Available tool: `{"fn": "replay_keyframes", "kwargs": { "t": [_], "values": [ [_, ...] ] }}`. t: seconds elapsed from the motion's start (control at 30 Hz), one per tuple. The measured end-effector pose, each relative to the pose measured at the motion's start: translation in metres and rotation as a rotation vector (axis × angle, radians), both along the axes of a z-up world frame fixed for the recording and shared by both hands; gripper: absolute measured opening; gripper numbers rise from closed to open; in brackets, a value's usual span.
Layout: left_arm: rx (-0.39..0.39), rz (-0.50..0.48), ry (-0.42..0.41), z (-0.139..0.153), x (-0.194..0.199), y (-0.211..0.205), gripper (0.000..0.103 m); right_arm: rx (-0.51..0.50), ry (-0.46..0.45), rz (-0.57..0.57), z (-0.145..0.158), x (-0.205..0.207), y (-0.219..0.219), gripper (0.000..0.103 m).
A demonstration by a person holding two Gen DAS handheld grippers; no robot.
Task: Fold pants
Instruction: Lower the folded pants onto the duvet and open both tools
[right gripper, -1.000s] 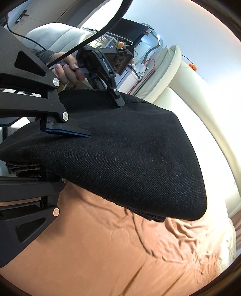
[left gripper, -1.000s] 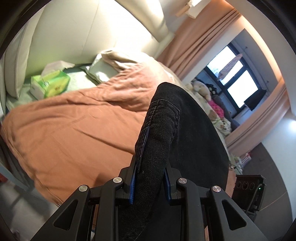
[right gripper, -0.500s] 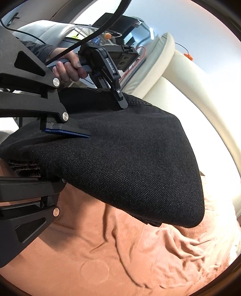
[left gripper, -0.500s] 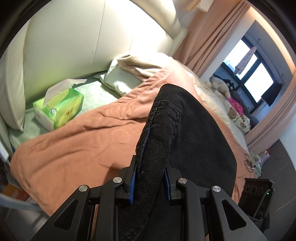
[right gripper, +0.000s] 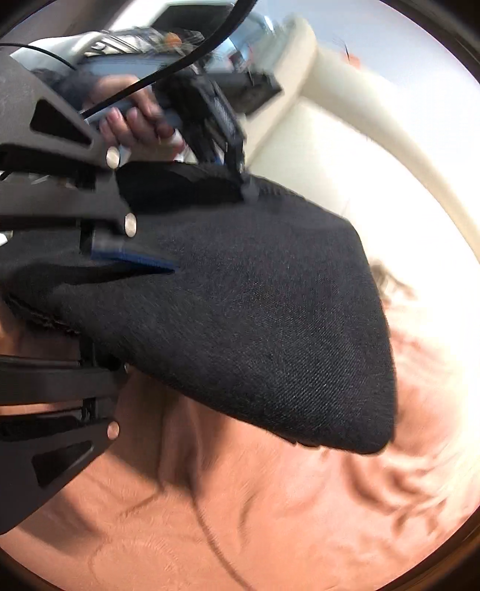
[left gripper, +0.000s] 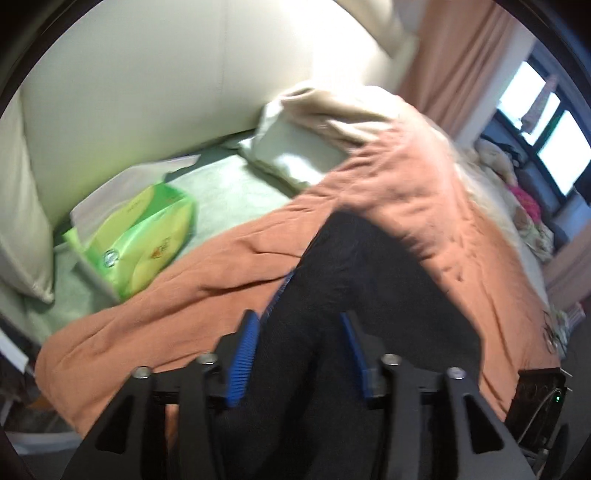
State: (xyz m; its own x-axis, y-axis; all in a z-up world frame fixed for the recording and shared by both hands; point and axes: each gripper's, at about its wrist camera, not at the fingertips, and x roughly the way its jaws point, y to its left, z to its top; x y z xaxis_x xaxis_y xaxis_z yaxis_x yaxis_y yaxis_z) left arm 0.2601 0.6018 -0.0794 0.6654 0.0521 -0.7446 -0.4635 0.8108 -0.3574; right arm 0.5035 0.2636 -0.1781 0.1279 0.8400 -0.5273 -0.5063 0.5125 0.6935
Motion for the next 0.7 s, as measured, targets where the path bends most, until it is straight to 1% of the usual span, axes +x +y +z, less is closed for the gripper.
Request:
{"fn": "replay_keyframes", "kwargs": {
  "t": [0.03, 0.07, 0.1, 0.13, 0.23, 0.33, 0.37, 0.43, 0.47, 0.5, 0.57, 0.6, 0.67, 0.7],
  "values": [
    [-0.007, -0.001, -0.004, -0.002, -0.002, 0.000, 0.060, 0.003, 0.009, -0.015, -0.002, 0.000, -0.005, 0.044],
    [-0.010, 0.001, 0.001, -0.007, -0.007, 0.001, 0.061, 0.005, 0.014, -0.026, -0.005, -0.002, -0.012, 0.051],
    [-0.004, 0.007, 0.014, -0.010, -0.011, 0.000, 0.061, 0.006, 0.012, -0.030, -0.004, -0.003, -0.016, 0.053],
    [0.001, 0.010, 0.029, -0.014, -0.018, -0.002, 0.061, 0.003, 0.006, -0.044, -0.004, -0.006, -0.024, 0.058],
    [0.005, 0.012, 0.041, -0.021, -0.037, -0.006, 0.061, 0.024, 0.036, -0.042, -0.004, -0.007, -0.043, 0.058],
    [0.021, 0.032, 0.049, -0.024, -0.061, -0.012, 0.061, 0.032, 0.019, -0.038, 0.004, -0.010, -0.064, 0.058],
    [0.024, 0.037, 0.050, -0.025, -0.068, -0.015, 0.061, 0.039, 0.008, -0.026, 0.008, -0.017, -0.068, 0.058],
    [0.040, 0.041, 0.054, -0.027, -0.079, -0.022, 0.061, 0.042, -0.033, -0.013, 0.015, -0.021, -0.087, 0.058],
    [0.045, 0.040, 0.053, -0.028, -0.084, -0.026, 0.061, 0.035, -0.071, -0.006, 0.023, -0.028, -0.091, 0.058],
    [0.049, 0.040, 0.048, -0.027, -0.090, -0.032, 0.061, 0.033, -0.092, -0.004, 0.027, -0.025, -0.096, 0.058],
    [0.053, 0.036, 0.024, -0.026, -0.099, -0.043, 0.061, 0.027, -0.142, 0.015, 0.042, -0.030, -0.099, 0.049],
    [0.055, 0.036, 0.017, -0.025, -0.100, -0.047, 0.061, 0.022, -0.154, 0.026, 0.047, -0.028, -0.098, 0.047],
    [0.061, 0.036, 0.009, -0.026, -0.102, -0.058, 0.061, 0.002, -0.198, 0.058, 0.059, -0.027, -0.094, 0.037],
    [0.071, 0.030, 0.005, -0.027, -0.101, -0.065, 0.061, -0.009, -0.215, 0.069, 0.061, -0.026, -0.092, 0.037]
  ]
}}
